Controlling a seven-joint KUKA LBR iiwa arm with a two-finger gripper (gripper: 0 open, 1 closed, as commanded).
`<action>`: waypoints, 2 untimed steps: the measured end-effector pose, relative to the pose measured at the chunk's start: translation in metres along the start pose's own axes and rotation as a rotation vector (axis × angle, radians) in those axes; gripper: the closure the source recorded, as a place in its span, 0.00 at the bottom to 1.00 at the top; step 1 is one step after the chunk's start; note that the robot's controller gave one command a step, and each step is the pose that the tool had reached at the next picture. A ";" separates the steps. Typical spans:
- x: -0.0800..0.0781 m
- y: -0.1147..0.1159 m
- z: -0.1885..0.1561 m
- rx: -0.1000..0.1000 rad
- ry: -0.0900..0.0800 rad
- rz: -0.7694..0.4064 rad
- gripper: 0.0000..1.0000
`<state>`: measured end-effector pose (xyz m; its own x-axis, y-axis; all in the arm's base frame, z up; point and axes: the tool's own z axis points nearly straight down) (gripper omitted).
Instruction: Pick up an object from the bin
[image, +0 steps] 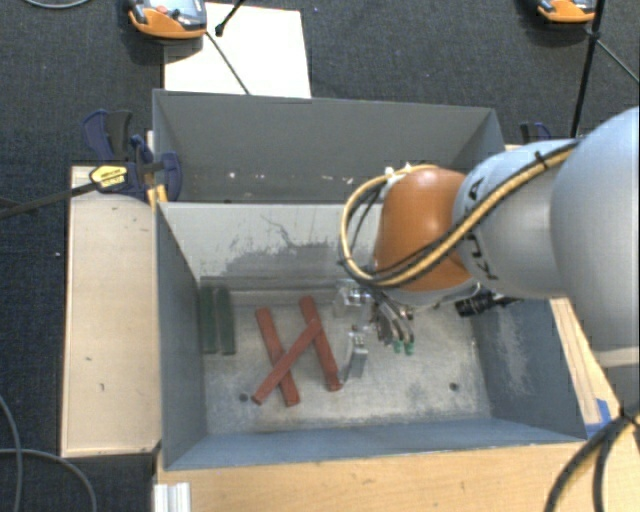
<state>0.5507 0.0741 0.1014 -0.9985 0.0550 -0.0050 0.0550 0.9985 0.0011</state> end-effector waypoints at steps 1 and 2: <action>-0.019 0.043 0.000 0.001 0.006 0.020 0.00; -0.015 0.067 0.017 -0.001 0.001 0.049 0.00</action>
Offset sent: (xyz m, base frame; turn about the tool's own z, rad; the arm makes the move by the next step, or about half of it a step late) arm -0.0051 0.0778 -0.0314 0.0695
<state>0.5699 0.1397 0.0845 -0.9946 0.1041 -0.0041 0.1041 0.9946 0.0020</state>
